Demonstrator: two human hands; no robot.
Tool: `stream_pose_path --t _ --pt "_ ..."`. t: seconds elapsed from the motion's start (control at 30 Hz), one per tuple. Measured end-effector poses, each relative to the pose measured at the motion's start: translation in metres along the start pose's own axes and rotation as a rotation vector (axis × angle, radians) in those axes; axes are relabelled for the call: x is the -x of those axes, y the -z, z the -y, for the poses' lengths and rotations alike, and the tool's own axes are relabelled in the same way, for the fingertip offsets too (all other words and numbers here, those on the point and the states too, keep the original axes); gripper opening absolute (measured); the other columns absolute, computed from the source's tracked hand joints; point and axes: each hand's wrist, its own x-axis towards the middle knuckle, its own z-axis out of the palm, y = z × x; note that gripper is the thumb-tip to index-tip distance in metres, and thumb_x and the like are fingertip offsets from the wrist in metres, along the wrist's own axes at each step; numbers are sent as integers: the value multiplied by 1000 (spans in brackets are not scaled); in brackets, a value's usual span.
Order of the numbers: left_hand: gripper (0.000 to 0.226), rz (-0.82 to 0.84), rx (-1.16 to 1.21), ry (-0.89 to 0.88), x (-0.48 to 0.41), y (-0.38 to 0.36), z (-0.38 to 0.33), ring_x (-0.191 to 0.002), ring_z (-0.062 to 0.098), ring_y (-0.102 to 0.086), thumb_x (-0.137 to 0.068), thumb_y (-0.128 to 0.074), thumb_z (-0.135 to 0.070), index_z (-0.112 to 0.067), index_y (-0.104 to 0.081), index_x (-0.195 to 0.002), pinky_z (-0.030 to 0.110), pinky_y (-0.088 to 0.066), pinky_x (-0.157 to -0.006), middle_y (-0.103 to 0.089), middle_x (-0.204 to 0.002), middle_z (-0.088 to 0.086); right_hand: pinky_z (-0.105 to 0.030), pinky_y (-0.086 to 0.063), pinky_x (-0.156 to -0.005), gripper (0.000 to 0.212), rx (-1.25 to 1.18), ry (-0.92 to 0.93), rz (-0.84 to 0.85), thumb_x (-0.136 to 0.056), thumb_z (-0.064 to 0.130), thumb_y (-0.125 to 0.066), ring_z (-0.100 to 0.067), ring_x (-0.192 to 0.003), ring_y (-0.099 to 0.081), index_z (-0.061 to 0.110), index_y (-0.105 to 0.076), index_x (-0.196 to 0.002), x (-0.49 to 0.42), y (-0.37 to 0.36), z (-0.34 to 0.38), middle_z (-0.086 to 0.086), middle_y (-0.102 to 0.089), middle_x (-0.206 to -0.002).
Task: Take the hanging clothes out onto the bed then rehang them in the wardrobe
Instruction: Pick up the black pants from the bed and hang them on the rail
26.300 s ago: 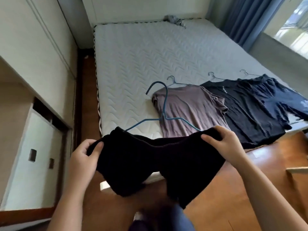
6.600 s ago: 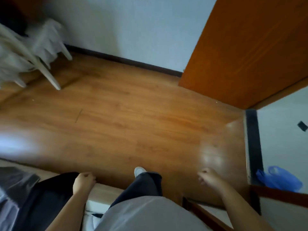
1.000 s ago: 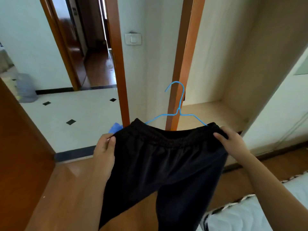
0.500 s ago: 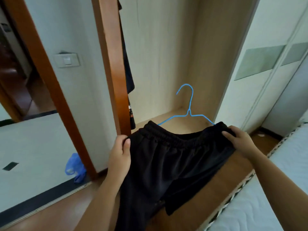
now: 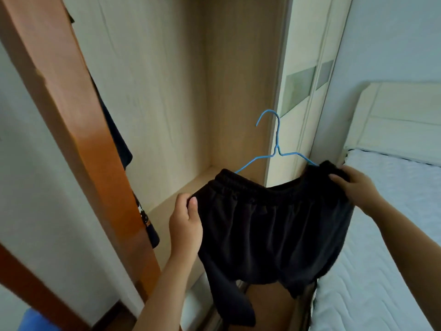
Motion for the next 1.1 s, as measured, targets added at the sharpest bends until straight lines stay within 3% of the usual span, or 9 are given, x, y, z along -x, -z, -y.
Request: stream_pose_path --t 0.1,0.17,0.37,0.57,0.73,0.87,0.9,1.0,1.1 --pt "11 -11 35 32 -11 -8 4 -68 -1 -48 -96 -36 -12 -14 -45 -91 3 -39 -55 -48 -74 -12 -28 -30 -75 7 67 5 -6 -91 15 -54 -23 -86 -48 10 -56 -94 -4 -1 1 -10 -55 -91" --pt "11 -23 60 57 -19 -12 8 -69 9 -49 -97 -36 -13 -14 -46 -92 8 -37 -54 -49 -75 -7 -29 -32 -75 6 78 0 1 -91 17 -53 -25 -86 -49 11 -55 -92 -8 -5 4 -11 -56 -90" --pt "20 -120 133 138 -46 -19 18 -84 21 -51 -97 -34 -15 -6 -51 -103 29 -39 -73 -55 -93 4 -29 -35 -74 10 57 33 -4 -91 17 -53 -25 -84 -51 10 -57 -96 -26 -25 15 -11 -57 -88" --pt "18 -268 153 189 -90 -35 25 -79 23 -48 -97 -33 -13 -7 -51 -101 29 -35 -72 -50 -85 1 -31 -38 -74 11 11 75 16 -90 20 -54 -26 -83 -53 10 -58 -92 -71 -52 23 -9 -58 -84" --pt "21 -419 153 208 -159 -53 29 -85 22 -49 -97 -33 -15 -6 -51 -104 31 -40 -78 -53 -94 4 -33 -41 -70 9 -9 182 108 -89 20 -56 -24 -77 -55 14 -56 -83 -134 -72 42 -6 -58 -76" --pt "22 -503 200 232 -227 -60 28 -89 22 -51 -97 -34 -17 -6 -52 -105 32 -42 -81 -53 -96 3 -11 -40 -52 23 -154 285 297 -86 17 -62 0 -52 -52 18 -55 -64 -188 -72 68 4 -55 -57" --pt "22 -505 220 237 -244 -61 27 -91 22 -52 -97 -34 -17 -6 -52 -106 32 -42 -82 -53 -97 4 -10 -42 -52 20 -246 279 356 -82 24 -66 0 -53 -54 12 -59 -67 -200 -72 75 4 -58 -60" --pt "24 -528 247 237 -289 -57 20 -93 21 -51 -98 -34 -15 -3 -52 -108 29 -41 -81 -53 -101 7 -20 -52 -57 76 -491 254 468 -42 62 -79 -16 -65 -64 0 -62 -84 -235 -79 98 -7 -66 -72" --pt "25 -551 198 248 -321 -42 15 -95 25 -52 -97 -34 -16 -2 -51 -111 30 -40 -80 -55 -109 15 -21 -54 -52 84 -680 226 602 -19 60 -84 -16 -60 -69 8 -68 -82 -261 -91 124 -5 -72 -69"
